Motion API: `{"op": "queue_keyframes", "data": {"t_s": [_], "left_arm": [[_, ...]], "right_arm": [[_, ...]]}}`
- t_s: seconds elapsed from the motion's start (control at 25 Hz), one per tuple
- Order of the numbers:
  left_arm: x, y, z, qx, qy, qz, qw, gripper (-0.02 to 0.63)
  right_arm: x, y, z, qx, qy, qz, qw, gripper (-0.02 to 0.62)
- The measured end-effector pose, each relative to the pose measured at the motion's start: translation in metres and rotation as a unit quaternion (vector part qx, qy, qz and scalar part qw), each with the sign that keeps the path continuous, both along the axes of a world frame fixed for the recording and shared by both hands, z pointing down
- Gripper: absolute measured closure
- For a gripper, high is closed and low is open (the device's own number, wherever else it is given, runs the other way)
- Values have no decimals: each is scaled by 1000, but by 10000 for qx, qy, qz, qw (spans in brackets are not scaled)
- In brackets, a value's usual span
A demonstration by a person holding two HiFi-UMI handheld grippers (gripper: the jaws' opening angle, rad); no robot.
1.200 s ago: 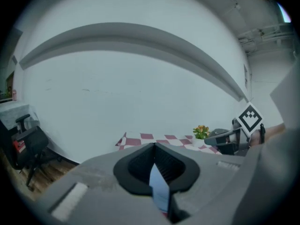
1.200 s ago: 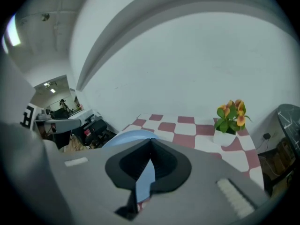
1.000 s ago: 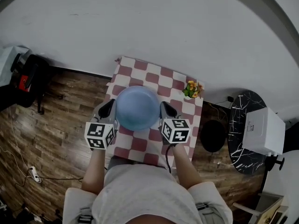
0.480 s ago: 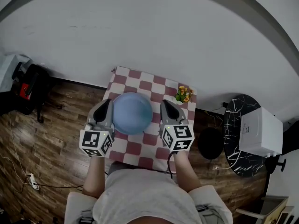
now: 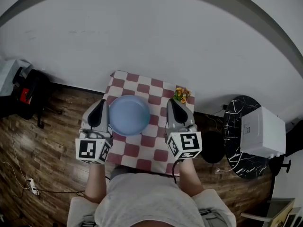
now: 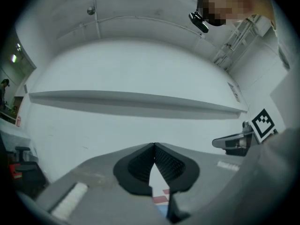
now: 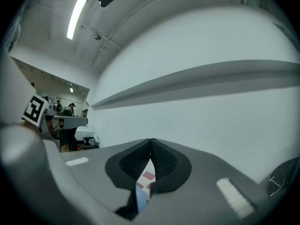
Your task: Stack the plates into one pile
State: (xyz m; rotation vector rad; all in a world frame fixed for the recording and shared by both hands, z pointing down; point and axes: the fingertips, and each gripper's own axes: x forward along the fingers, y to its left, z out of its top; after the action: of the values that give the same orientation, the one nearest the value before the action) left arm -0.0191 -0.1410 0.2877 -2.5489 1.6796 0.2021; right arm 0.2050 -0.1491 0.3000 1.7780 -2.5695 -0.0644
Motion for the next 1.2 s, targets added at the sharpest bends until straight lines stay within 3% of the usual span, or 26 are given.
{"op": "queue_keyframes", "data": {"t_s": [0.36, 1.2], "left_arm": [[5, 16, -8, 76, 128, -147, 9998, 601], [32, 31, -5, 78, 103, 28, 9999, 601]], "right_arm": [[23, 20, -17, 272, -67, 232, 9993, 594], [41, 43, -20, 391, 32, 278, 9988, 594]]}}
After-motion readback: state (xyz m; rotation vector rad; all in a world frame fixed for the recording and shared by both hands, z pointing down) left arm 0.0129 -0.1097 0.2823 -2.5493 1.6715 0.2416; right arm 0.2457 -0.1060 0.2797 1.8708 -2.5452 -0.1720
